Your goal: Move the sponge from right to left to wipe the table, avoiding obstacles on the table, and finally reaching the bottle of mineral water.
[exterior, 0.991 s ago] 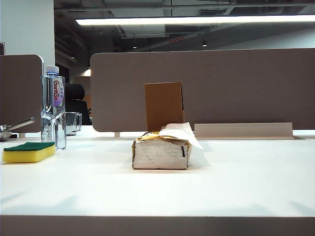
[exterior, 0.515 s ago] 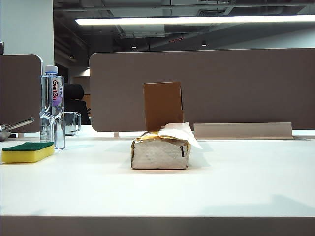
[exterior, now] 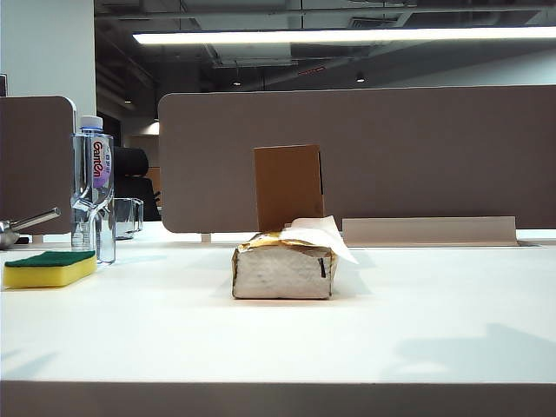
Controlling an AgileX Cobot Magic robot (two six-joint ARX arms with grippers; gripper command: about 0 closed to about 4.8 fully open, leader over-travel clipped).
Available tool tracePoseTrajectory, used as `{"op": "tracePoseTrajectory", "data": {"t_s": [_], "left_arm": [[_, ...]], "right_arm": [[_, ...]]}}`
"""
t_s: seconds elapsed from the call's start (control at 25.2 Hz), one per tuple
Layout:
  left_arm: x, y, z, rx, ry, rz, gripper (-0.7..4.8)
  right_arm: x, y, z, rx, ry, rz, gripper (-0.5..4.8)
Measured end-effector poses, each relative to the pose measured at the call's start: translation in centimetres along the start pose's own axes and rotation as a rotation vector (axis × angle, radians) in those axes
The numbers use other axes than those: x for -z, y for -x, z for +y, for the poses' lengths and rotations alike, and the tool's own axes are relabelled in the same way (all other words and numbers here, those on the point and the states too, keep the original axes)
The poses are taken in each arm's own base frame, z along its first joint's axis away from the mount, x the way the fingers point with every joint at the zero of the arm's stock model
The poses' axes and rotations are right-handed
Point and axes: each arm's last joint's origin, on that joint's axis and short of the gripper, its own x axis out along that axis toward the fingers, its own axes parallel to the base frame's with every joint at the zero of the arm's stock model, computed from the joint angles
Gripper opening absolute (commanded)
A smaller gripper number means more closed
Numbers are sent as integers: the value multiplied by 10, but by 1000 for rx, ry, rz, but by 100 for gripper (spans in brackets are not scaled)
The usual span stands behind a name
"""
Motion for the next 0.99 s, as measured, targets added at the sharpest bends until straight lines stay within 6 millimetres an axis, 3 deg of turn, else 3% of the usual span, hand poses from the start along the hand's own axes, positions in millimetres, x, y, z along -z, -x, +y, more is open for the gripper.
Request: {"op": "tracePoseTrajectory", "data": {"t_s": [0.08, 0.44, 0.59, 0.99], "left_arm": [[10, -6, 3, -10, -2, -7, 79], [71, -38, 16, -58, 51, -50, 78], [84, -44, 20, -141, 58, -35, -6], [127, -62, 27, -154, 83, 55, -6]], "right_arm": [[10, -7, -1, -1, -4, -8, -5], [42, -25, -3, 0, -11, -9, -5], [64, -32, -5, 6, -8, 40, -5], [101, -42, -9, 8, 30, 56, -5]]}}
